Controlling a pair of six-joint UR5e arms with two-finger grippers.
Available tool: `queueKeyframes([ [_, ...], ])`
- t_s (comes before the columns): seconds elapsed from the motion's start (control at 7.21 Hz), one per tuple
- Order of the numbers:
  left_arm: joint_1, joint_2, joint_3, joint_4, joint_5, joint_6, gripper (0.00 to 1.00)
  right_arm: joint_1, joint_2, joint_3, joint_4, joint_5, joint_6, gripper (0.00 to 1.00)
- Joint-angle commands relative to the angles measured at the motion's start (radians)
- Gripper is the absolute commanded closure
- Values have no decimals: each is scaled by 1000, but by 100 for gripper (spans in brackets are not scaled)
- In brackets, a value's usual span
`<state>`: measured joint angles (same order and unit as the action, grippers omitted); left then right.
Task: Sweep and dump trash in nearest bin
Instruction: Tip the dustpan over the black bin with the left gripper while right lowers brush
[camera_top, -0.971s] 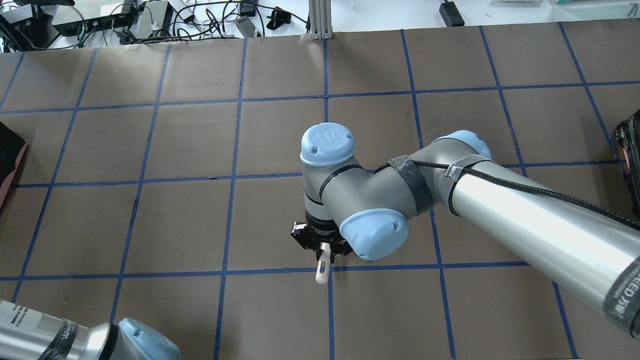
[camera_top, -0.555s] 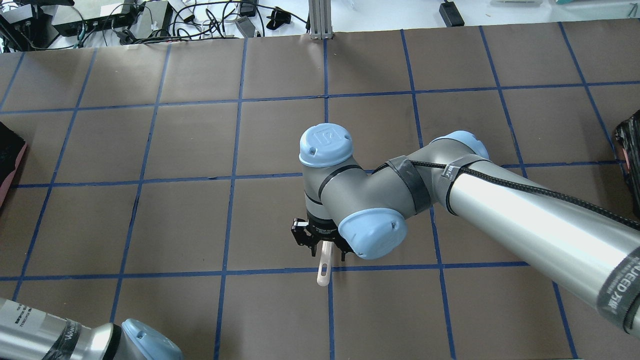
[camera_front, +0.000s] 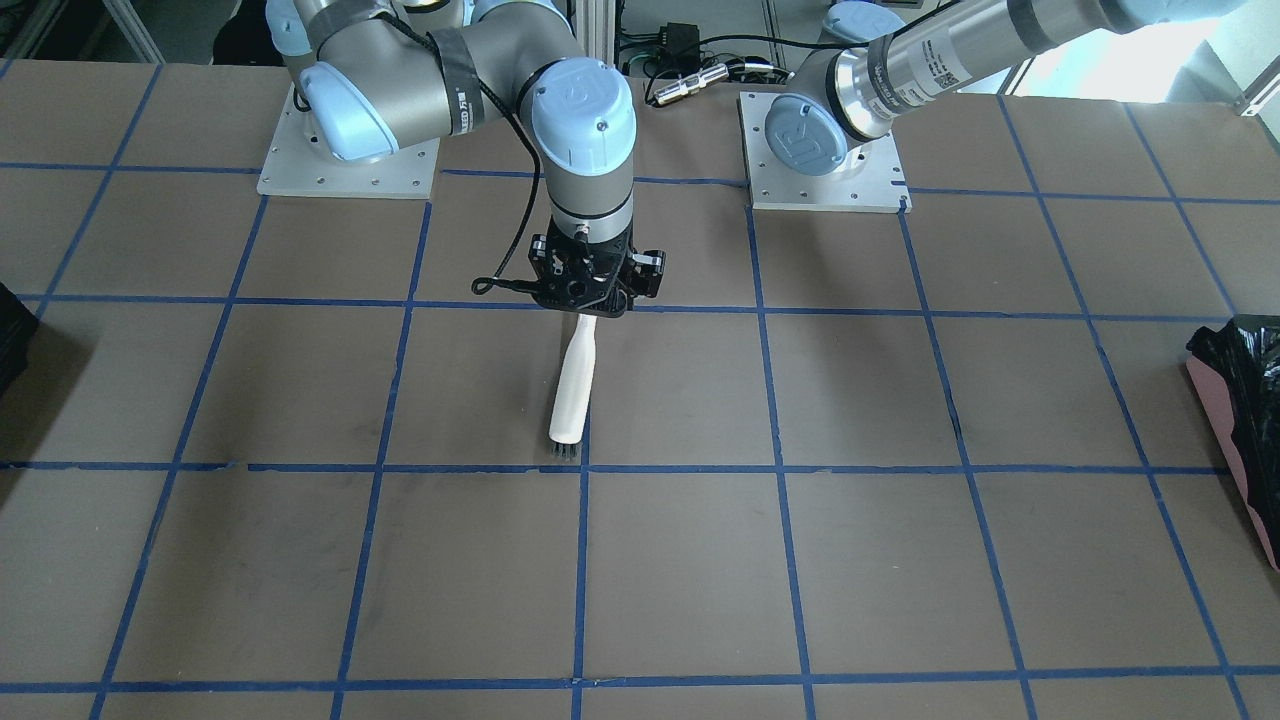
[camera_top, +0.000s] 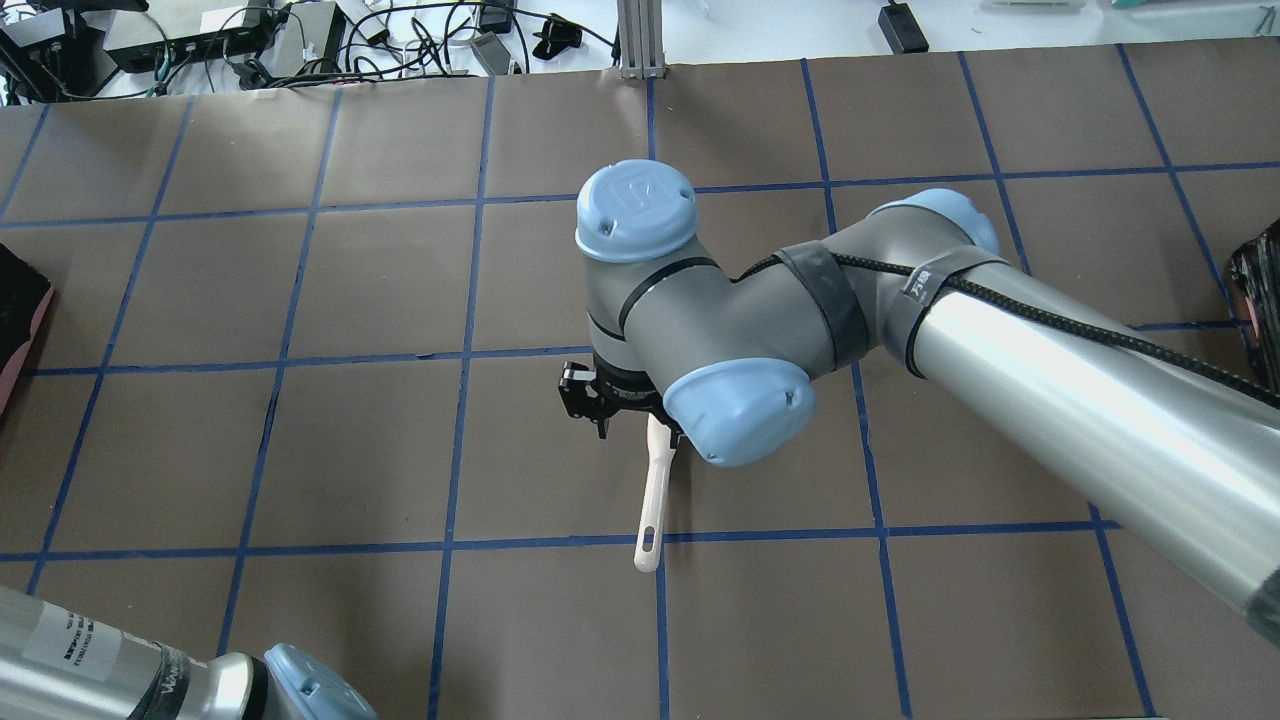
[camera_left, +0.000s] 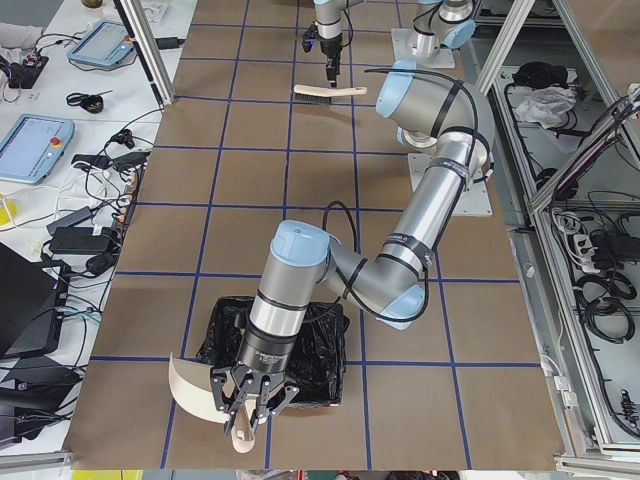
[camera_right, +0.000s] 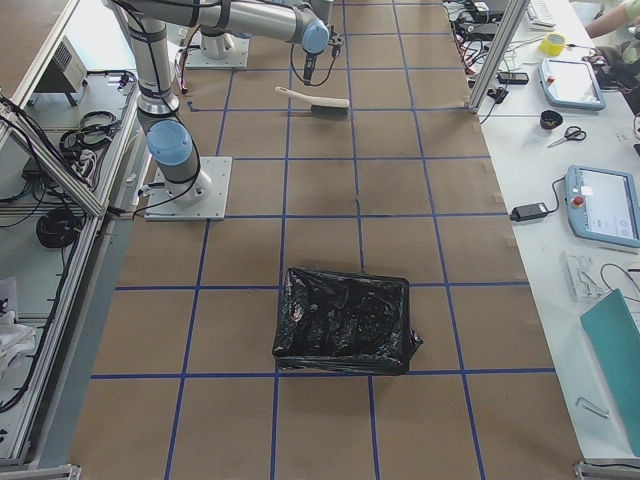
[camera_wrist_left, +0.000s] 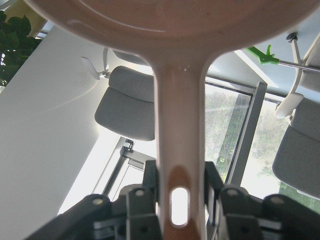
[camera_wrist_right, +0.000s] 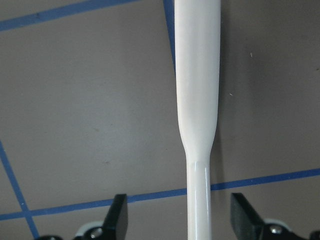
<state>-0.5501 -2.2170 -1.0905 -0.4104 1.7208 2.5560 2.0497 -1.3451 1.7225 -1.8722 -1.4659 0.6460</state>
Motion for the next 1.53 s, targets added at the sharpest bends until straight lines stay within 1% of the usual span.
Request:
queueKeyframes([
  [0.0, -7, 49, -52, 20, 11, 35, 100, 0, -20, -243, 256, 1, -5, 25],
  [0.14, -8, 71, -4, -89, 13, 36, 100, -3, -25, -344, 383, -4, -24, 26],
  [0.28, -11, 91, 54, -210, 22, 27, 100, -15, -48, -389, 474, -17, -64, 27],
  [0.42, -20, 111, 75, -267, 14, 18, 100, -81, -80, -389, 558, -20, -166, 33],
  [0.56, -34, 126, 73, -407, 13, -64, 100, -183, -113, -389, 611, -20, -296, 33],
  [0.69, -48, 126, 66, -501, -27, -183, 100, -274, -150, -376, 680, -24, -454, 36],
  [0.83, -63, 120, 66, -552, -96, -253, 100, -351, -176, -344, 702, -77, -561, 39],
  [0.97, -76, 126, 67, -652, -190, -313, 100, -402, -216, -281, 685, -100, -607, 44],
  [1.11, -82, 151, 69, -846, -322, -447, 100, -413, -273, -205, 626, -102, -614, 45],
  [1.25, -135, 163, 64, -901, -326, -559, 100, -414, -320, -136, 551, -102, -614, 45],
  [1.39, -210, 195, 48, -919, -301, -661, 100, -416, -341, -123, 494, -102, -606, 32],
])
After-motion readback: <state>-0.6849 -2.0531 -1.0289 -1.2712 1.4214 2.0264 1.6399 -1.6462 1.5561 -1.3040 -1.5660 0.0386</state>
